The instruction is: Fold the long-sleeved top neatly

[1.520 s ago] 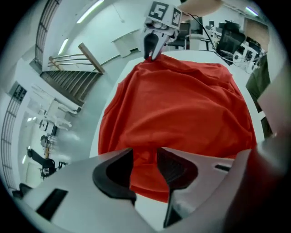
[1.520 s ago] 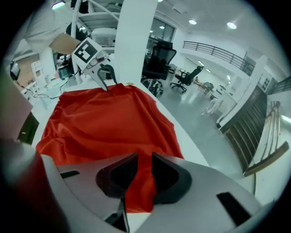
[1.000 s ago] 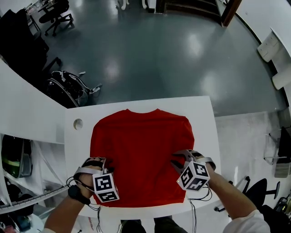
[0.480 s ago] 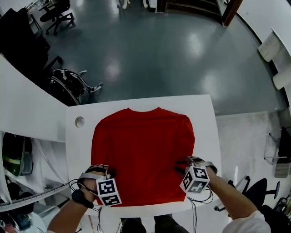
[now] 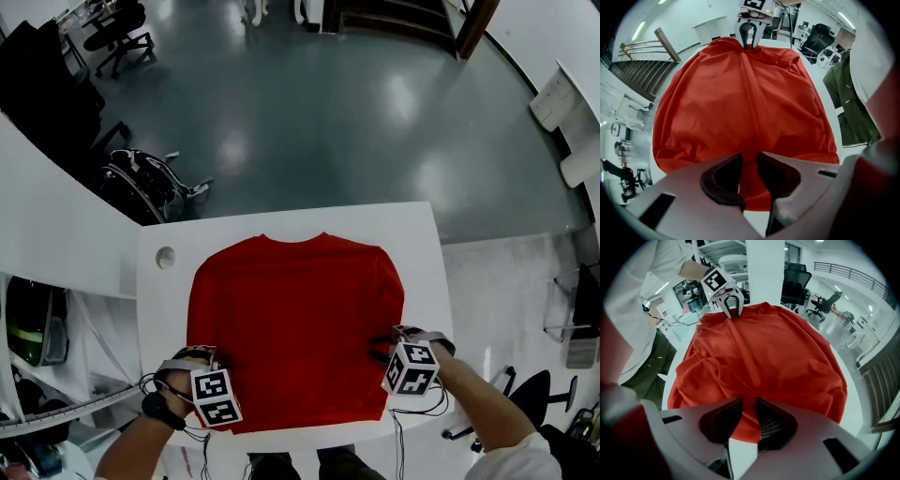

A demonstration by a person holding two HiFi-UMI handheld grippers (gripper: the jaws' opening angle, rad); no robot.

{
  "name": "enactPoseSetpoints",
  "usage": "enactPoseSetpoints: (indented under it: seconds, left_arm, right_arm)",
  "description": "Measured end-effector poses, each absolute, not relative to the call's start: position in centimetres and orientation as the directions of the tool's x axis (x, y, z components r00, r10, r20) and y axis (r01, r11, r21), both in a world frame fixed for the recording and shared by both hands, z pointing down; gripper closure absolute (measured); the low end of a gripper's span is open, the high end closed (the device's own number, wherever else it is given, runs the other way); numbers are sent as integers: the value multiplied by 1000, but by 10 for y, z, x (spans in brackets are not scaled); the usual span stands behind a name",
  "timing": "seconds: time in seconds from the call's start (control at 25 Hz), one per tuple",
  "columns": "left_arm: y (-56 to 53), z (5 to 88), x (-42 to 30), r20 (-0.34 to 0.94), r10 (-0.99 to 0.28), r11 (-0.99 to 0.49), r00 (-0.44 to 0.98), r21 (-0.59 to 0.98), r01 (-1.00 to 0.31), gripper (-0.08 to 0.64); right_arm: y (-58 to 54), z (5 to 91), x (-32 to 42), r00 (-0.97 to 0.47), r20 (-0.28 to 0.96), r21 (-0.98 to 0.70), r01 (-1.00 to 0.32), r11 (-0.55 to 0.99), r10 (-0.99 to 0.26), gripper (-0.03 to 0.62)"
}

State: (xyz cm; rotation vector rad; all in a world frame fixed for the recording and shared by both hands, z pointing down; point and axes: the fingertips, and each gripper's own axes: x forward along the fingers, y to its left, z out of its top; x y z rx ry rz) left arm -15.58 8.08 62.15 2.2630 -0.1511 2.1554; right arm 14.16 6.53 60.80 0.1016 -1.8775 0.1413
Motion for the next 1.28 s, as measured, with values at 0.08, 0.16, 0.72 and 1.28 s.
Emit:
enactPoseSetpoints:
  seconds: [0.08, 0.16, 0.72, 1.28]
  left_arm:
    - [77, 615, -157, 997, -24, -994, 73, -16, -107, 427]
    - [65, 600, -152, 989, 18, -986, 149, 42, -162, 411]
    - [-110, 608, -180, 983, -157, -895, 95, -101, -435, 393]
    - [-116, 611, -192, 985, -119, -876, 126, -44, -480, 354]
  right_arm:
    - [61, 597, 139, -341, 939, -94, -142, 985, 40, 480]
    - [44, 578, 137, -425, 903, -152, -184, 971, 61, 481]
    - [-141, 602, 157, -308, 909, 105, -481, 870, -280, 517]
    - [-143, 598, 171, -260, 949, 58, -407, 911, -177, 501]
